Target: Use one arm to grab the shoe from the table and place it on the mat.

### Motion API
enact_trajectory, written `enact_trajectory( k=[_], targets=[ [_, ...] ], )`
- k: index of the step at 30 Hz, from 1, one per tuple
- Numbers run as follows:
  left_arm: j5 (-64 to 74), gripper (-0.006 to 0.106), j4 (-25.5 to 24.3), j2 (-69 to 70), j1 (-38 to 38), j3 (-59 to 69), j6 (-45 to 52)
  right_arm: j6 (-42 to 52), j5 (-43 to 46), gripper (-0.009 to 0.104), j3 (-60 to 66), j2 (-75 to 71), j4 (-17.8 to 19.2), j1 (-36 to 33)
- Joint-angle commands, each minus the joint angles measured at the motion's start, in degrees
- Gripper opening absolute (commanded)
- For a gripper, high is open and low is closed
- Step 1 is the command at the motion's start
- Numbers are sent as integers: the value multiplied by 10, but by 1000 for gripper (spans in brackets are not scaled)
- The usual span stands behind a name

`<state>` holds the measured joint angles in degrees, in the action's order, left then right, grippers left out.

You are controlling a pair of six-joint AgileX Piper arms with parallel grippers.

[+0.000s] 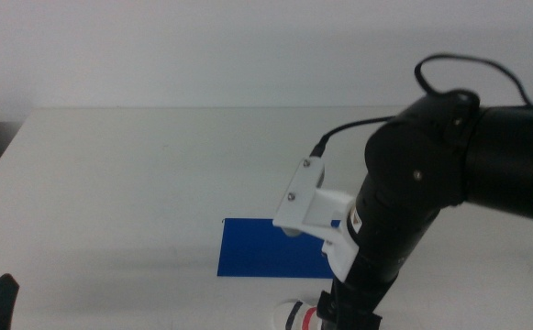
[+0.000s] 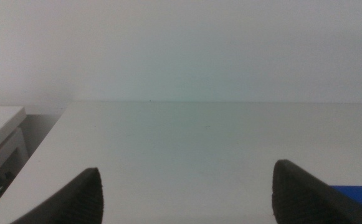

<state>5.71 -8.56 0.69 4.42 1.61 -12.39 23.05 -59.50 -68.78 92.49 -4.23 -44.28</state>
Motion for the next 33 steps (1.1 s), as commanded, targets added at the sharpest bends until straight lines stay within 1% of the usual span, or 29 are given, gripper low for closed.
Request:
enact_trajectory(
  k=[1, 4, 7, 10, 12, 23, 26, 29, 33],
  targets=[
    [-43, 92, 0, 8, 1, 5, -4, 16, 34, 65, 9, -20, -5, -1],
    [-43, 92, 0, 8, 1, 5, -4, 22, 81, 68, 38, -20, -13, -1],
    [-43, 92, 0, 8, 1, 5, -4, 22, 114, 75, 58, -20, -23, -1],
    [-43, 92, 0, 8, 1, 5, -4, 22, 132, 81, 64, -15, -23, -1],
    [-43, 92, 0, 8, 1, 5, -4, 24, 139, 83, 64, -8, -23, -1],
    [-43, 92, 0, 8, 1, 5, -4, 34, 143, 83, 65, 50, -26, -1],
    [-43, 92, 0, 8, 1, 5, -4, 35, 143, 82, 65, 60, -32, -1],
    [-43, 92, 0, 8, 1, 5, -4, 35, 143, 78, 65, 65, -38, -1],
    [-43, 92, 0, 8, 1, 5, -4, 35, 143, 69, 65, 70, -45, -3]
  ],
)
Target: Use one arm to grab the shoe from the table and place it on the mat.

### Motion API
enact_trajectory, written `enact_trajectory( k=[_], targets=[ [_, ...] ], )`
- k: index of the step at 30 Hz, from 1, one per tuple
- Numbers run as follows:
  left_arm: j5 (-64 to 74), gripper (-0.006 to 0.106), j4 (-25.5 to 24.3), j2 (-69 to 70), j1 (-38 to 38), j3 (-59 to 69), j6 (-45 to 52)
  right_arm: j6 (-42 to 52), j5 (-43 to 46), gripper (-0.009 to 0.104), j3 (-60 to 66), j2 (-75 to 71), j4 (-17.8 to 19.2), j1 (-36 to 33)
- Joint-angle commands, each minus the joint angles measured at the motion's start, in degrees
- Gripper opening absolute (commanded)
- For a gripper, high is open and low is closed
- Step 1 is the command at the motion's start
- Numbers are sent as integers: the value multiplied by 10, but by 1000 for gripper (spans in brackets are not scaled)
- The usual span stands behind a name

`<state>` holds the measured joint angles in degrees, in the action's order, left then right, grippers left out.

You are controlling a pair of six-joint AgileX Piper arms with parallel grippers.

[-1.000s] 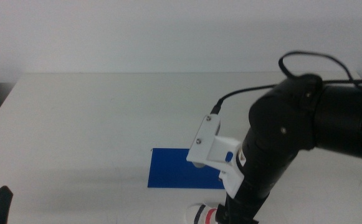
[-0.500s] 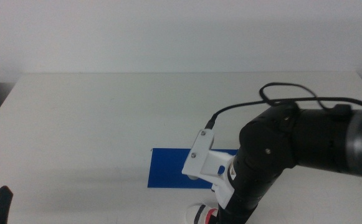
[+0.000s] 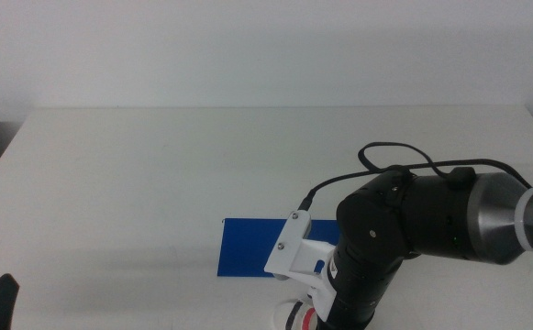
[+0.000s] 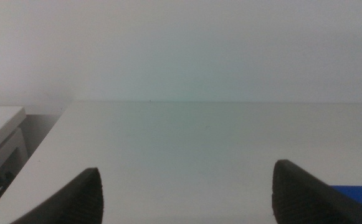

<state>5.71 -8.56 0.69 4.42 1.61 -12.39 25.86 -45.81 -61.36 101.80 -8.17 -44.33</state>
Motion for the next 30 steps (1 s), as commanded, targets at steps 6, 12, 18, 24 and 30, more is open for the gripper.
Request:
enact_trajectory(
  k=[6, 12, 18, 24, 30],
  targets=[
    [-43, 92, 0, 8, 1, 5, -4, 7, 6, 46, -10, -21, -12, -5],
    [-43, 92, 0, 8, 1, 5, -4, 4, -14, 0, -20, -34, -9, -7],
    [-43, 92, 0, 8, 1, 5, -4, -14, -71, -4, -86, -58, -2, -7],
    [-43, 92, 0, 8, 1, 5, -4, -44, -113, -4, -166, -57, 16, -4],
    [-43, 92, 0, 8, 1, 5, -4, -48, -117, -4, -237, -32, 35, 20]
  ],
)
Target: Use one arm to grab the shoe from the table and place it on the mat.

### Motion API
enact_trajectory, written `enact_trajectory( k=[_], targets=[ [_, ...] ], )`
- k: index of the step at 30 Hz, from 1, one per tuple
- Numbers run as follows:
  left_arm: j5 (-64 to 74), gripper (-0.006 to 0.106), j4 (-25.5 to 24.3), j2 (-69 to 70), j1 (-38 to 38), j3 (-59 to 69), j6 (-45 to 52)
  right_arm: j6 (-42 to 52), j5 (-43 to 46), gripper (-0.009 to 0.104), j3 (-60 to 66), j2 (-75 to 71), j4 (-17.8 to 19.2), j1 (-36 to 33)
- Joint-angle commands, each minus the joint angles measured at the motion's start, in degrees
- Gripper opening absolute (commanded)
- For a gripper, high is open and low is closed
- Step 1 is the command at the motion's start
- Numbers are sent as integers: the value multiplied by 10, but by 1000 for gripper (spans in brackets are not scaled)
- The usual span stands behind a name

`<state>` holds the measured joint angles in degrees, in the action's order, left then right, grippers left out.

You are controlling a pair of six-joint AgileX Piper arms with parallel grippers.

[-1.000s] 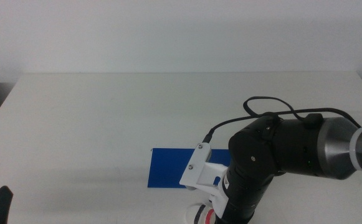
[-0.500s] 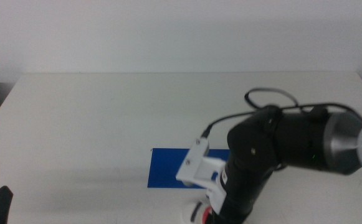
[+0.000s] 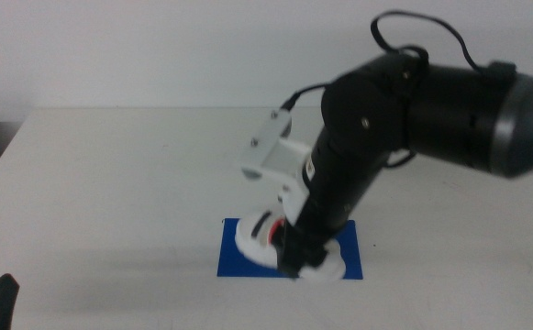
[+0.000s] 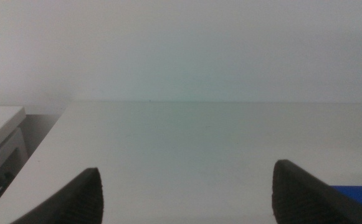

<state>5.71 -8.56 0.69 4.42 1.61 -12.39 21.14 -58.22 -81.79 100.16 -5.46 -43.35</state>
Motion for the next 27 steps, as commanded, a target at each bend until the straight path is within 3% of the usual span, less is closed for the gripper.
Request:
enact_trajectory(
  k=[1, 11, 22, 27],
  targets=[
    [-43, 92, 0, 8, 1, 5, -4, -1, 2, -4, -49, -6, 8, 16],
    [-43, 92, 0, 8, 1, 5, -4, 51, -86, -4, -208, 113, 9, 68],
    [-42, 92, 0, 8, 1, 5, -4, 311, -82, -4, -223, 154, 5, 76],
    [-42, 92, 0, 8, 1, 5, -4, 331, -80, -4, -222, 165, -15, 76]
  ],
)
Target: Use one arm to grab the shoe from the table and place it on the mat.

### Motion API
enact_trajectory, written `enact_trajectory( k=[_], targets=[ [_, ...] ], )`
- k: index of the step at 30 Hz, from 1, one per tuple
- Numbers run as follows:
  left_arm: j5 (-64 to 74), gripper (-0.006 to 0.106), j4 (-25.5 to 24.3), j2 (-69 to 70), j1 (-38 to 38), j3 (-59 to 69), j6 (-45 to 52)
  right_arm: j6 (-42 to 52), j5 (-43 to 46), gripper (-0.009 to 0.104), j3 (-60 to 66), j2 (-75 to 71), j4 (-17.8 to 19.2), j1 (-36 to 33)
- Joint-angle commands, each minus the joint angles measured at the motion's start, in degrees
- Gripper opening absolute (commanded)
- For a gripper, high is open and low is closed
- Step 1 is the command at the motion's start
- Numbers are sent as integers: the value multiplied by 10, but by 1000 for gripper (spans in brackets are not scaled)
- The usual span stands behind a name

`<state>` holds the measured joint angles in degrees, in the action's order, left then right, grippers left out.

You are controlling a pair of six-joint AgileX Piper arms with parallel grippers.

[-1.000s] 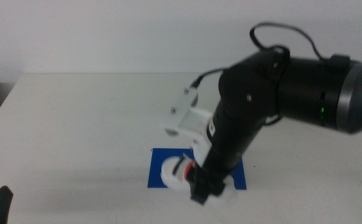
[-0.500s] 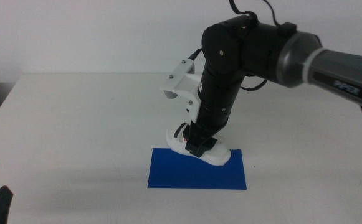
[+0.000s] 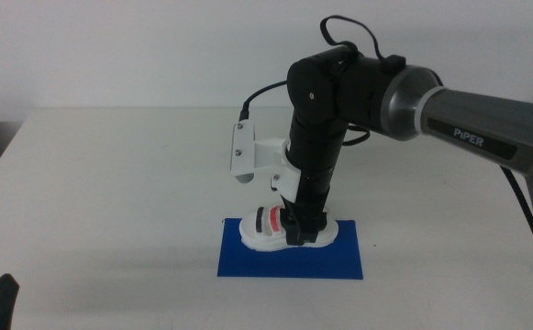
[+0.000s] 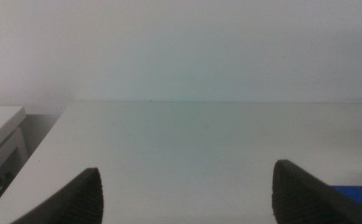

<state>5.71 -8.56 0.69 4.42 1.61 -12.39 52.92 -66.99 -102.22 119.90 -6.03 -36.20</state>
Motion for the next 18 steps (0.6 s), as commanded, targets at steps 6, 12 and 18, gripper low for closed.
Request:
enact_trajectory(
  k=[6, 12, 18],
  targets=[
    [-41, 92, 0, 8, 1, 5, -4, 5, 19, -4, -18, -15, -5, 5],
    [-39, 92, 0, 8, 1, 5, -4, -24, 37, -4, -18, 8, -1, 5],
    [-39, 92, 0, 8, 1, 5, -4, -81, 56, -2, -18, 14, 15, 5]
  ],
)
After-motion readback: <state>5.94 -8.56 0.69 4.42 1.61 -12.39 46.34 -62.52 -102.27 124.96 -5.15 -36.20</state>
